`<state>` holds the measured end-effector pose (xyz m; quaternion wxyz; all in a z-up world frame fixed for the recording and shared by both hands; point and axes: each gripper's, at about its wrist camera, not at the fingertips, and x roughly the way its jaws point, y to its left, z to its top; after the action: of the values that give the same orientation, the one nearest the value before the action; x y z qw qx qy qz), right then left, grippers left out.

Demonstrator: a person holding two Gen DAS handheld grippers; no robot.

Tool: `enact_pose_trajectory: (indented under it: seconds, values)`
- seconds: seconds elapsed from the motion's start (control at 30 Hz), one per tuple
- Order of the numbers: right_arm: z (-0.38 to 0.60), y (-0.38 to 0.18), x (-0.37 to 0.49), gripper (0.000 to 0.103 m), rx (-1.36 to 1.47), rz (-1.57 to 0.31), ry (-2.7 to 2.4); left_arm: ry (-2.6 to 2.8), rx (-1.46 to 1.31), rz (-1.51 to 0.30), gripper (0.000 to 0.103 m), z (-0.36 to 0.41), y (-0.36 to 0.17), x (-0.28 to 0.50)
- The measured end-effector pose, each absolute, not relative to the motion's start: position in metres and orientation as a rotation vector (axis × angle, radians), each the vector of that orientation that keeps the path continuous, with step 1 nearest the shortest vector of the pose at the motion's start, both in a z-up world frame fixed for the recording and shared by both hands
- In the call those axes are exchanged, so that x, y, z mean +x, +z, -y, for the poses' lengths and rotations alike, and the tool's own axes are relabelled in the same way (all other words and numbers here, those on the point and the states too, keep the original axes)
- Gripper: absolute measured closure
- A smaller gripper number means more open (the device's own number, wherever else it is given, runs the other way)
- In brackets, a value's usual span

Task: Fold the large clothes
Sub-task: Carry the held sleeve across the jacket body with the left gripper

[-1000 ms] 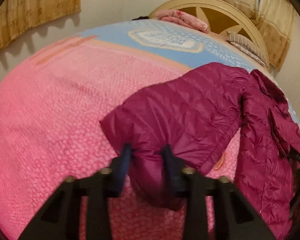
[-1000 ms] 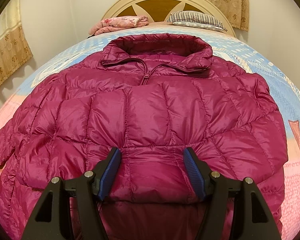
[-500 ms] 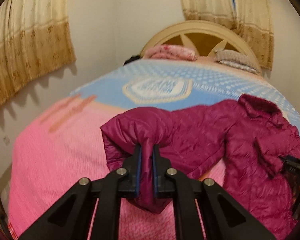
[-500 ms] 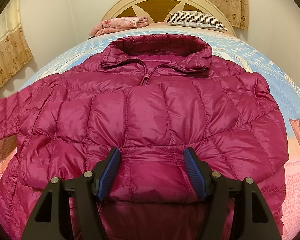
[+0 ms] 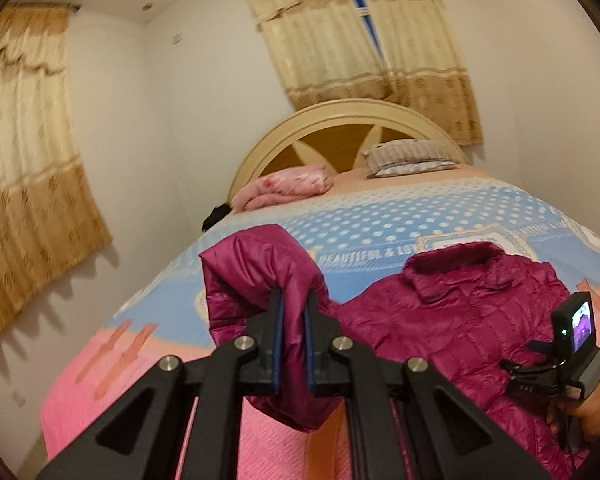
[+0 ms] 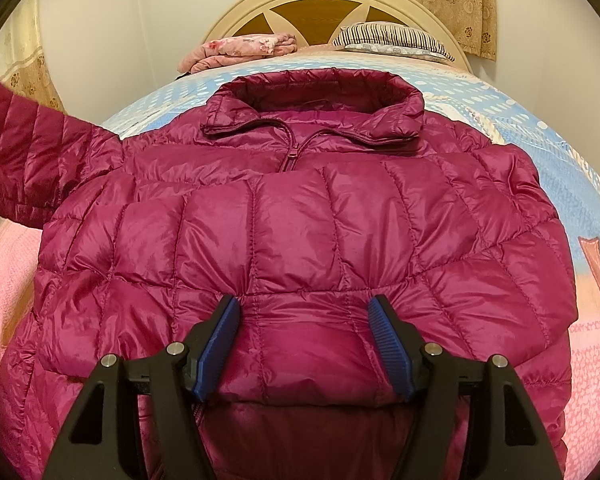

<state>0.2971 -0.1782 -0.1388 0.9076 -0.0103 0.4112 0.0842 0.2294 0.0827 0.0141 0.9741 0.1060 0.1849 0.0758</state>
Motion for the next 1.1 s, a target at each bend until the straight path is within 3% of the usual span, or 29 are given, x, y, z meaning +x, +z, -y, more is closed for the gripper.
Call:
enact_pose_trajectory:
  seconds: [0.37, 0.8, 0.93, 1.0, 1.07, 1.1]
  values:
    - [0.178, -0.138, 0.297, 0.034, -0.007, -0.845, 0.179, -0.067, 0.316, -0.428, 0.094, -0.004, -0.008, 0.252]
    - [0.184, -0.137, 0.297, 0.032, 0.024, -0.838, 0.176, -0.214, 0.276, -0.577, 0.094, 0.033, -0.057, 0.277]
    - [0.183, -0.137, 0.296, 0.031, 0.021, -0.838, 0.175, -0.254, 0.250, -0.601, 0.085, 0.035, -0.062, 0.275]
    - [0.183, -0.137, 0.297, 0.031, 0.022, -0.838, 0.175, -0.251, 0.253, -0.590, 0.068, 0.040, -0.059, 0.272]
    - [0.183, -0.137, 0.297, 0.031, 0.020, -0.838, 0.175, -0.252, 0.245, -0.551, 0.030, 0.038, -0.051, 0.264]
    - [0.183, -0.138, 0.297, 0.031, 0.018, -0.839, 0.174, -0.250, 0.237, -0.535, 0.025, 0.036, -0.048, 0.262]
